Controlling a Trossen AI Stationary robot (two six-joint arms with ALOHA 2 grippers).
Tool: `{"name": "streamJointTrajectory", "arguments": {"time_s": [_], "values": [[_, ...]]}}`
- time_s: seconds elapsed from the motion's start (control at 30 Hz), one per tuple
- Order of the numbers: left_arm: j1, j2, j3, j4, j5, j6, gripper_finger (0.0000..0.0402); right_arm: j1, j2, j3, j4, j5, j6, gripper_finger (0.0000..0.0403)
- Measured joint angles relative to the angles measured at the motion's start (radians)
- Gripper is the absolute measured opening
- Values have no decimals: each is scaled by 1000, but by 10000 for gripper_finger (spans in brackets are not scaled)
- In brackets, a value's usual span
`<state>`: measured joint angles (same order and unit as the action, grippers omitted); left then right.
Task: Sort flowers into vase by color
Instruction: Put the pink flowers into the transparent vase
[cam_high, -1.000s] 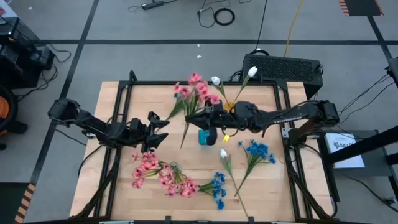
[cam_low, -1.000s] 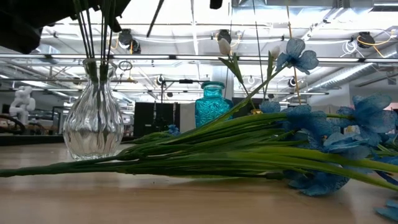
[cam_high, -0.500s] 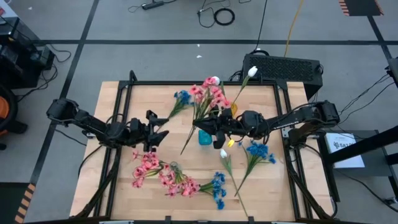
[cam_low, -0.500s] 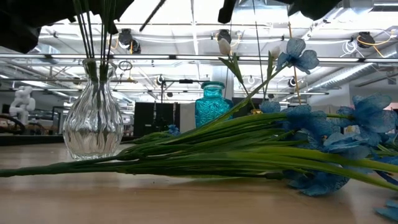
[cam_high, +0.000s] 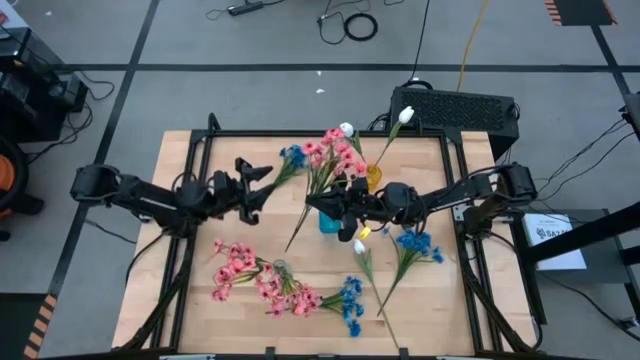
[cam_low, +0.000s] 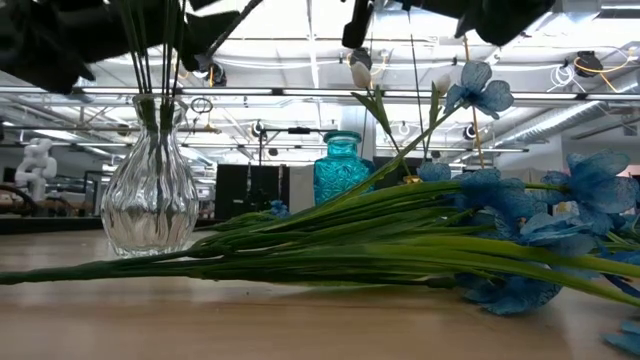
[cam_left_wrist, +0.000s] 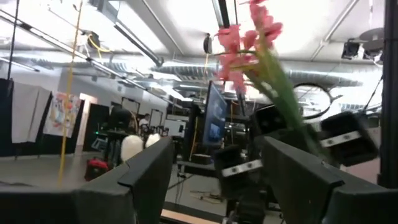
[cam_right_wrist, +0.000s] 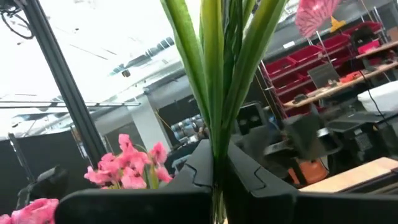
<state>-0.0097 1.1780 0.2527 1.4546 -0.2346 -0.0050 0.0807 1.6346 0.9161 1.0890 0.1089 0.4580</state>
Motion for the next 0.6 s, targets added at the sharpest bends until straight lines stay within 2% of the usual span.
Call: {"name": "streamJointTrajectory", "arguments": {"time_s": [0.13,0.27,0.6], "values": [[132,-14,0,-49,141,-94,251,0,2,0,9,0,2,1],[219,-16,0,-95,224,-169,251,1,2,0,7,0,2,1],[232,-15,0,-165,233,-199,251,53,46,0,36,48,2,1]]}}
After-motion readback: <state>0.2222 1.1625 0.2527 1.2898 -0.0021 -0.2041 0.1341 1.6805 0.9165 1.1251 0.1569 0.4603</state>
